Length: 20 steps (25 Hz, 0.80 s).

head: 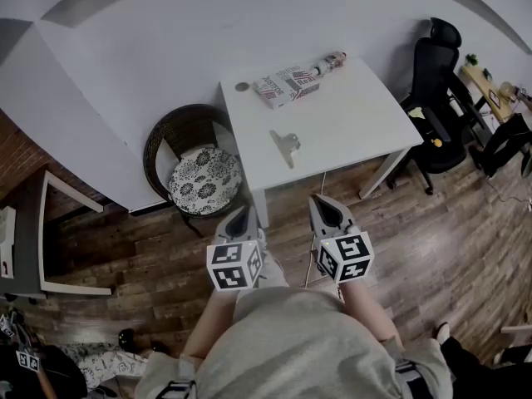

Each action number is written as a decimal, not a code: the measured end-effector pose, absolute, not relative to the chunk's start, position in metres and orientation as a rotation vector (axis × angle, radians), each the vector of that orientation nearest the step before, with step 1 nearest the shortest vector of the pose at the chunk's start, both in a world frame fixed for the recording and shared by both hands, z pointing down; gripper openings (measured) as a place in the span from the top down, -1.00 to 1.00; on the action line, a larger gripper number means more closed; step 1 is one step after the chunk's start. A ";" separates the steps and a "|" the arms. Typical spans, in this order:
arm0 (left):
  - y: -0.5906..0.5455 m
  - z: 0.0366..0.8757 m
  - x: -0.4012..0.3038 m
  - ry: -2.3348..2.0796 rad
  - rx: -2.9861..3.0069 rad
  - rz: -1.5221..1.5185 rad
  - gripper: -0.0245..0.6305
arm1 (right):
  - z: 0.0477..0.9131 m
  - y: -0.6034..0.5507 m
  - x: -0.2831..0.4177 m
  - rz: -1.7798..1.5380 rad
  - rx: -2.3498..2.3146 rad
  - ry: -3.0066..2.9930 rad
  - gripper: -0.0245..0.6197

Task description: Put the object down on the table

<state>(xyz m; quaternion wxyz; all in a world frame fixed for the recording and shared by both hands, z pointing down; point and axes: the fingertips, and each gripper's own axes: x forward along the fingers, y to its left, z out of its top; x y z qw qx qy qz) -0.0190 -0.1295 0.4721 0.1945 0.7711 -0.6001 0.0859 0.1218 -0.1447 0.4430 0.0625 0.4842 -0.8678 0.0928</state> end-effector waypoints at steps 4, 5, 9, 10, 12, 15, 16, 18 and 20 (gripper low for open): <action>-0.128 0.471 -0.017 -1.678 2.170 0.243 0.89 | 0.442 -0.143 0.124 0.279 1.472 -2.625 0.93; -0.128 0.471 -0.016 -1.677 2.171 0.244 0.89 | 0.441 -0.143 0.124 0.279 1.476 -2.626 0.93; -0.130 0.472 -0.016 -1.670 2.175 0.250 0.89 | 0.442 -0.145 0.125 0.281 1.488 -2.623 0.93; -0.131 0.473 -0.016 -1.669 2.175 0.250 0.89 | 0.442 -0.145 0.125 0.281 1.490 -2.622 0.93; -0.131 0.474 -0.016 -1.666 2.175 0.252 0.89 | 0.442 -0.145 0.125 0.282 1.493 -2.623 0.93; -0.132 0.475 -0.015 -1.661 2.173 0.256 0.89 | 0.442 -0.145 0.126 0.283 1.495 -2.625 0.93; -0.133 0.475 -0.015 -1.660 2.173 0.256 0.89 | 0.442 -0.146 0.125 0.284 1.494 -2.625 0.93; -0.135 0.476 -0.017 -1.659 2.173 0.255 0.89 | 0.443 -0.148 0.124 0.286 1.490 -2.627 0.93; -0.137 0.477 -0.018 -1.659 2.172 0.254 0.89 | 0.443 -0.150 0.122 0.287 1.486 -2.628 0.93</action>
